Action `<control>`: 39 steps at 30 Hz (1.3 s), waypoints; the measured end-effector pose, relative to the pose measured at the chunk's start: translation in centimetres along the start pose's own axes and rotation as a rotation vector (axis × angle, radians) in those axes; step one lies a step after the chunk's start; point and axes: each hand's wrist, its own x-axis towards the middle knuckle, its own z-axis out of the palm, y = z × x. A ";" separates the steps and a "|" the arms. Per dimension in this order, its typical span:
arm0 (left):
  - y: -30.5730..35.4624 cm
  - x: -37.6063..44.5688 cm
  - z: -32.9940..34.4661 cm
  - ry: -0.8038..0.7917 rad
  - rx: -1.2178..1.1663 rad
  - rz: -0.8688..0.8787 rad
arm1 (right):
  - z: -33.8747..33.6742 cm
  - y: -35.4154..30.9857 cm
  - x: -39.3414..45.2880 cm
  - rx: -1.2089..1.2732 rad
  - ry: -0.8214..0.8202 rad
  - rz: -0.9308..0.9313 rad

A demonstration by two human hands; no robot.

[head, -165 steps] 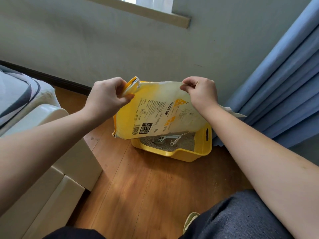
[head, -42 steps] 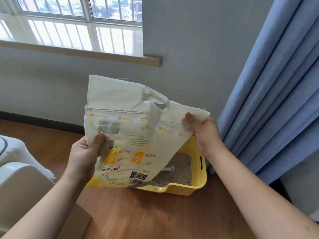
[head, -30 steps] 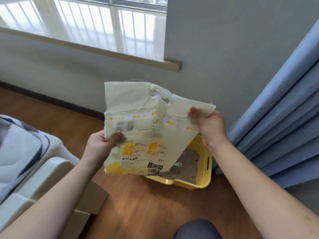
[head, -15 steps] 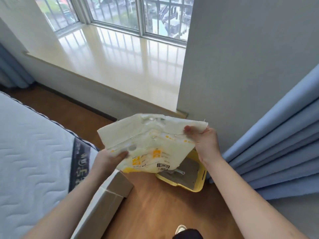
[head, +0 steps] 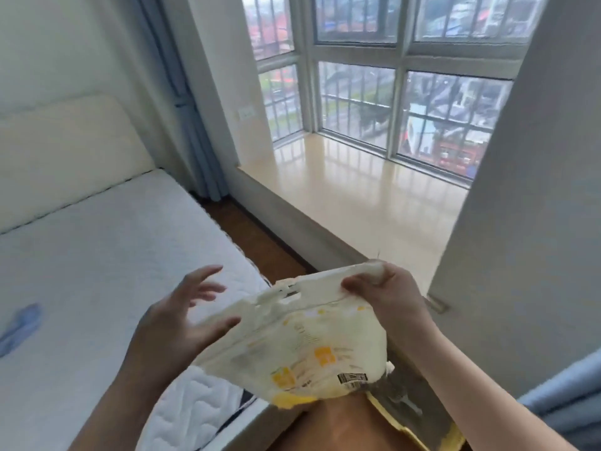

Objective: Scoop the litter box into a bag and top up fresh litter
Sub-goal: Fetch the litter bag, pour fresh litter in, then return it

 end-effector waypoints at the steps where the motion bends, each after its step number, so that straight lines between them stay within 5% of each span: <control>1: 0.2 -0.5 -1.2 -0.012 0.129 0.052 | 1.3 -0.9 -0.5 0.013 -0.032 -0.011; 6: -1.9 -5.9 -6.5 -0.085 0.431 -0.070 | 8.7 -3.1 -4.2 0.083 -0.175 -0.015; 11: -6.9 -13.7 -11.9 0.215 0.492 0.034 | 17.1 -3.9 -8.8 0.035 -0.339 -0.023; 19: -13.2 -25.5 -21.4 0.314 0.492 -0.074 | 31.0 -3.9 -15.0 -0.295 -0.611 -0.146; 23: -16.6 -31.7 -25.6 0.300 0.550 -0.245 | 39.5 -4.9 -18.7 -0.618 -0.888 -0.469; 29: -20.0 -38.9 -29.7 0.343 0.668 -0.506 | 52.0 -4.7 -24.5 -1.015 -1.203 -1.264; 33: -21.1 -42.7 -32.1 0.391 0.776 -0.670 | 58.4 -2.7 -27.3 -0.929 -1.202 -1.677; 39: -22.6 -46.9 -34.1 0.454 0.890 -0.847 | 66.7 -0.3 -30.7 -0.564 -1.194 -1.822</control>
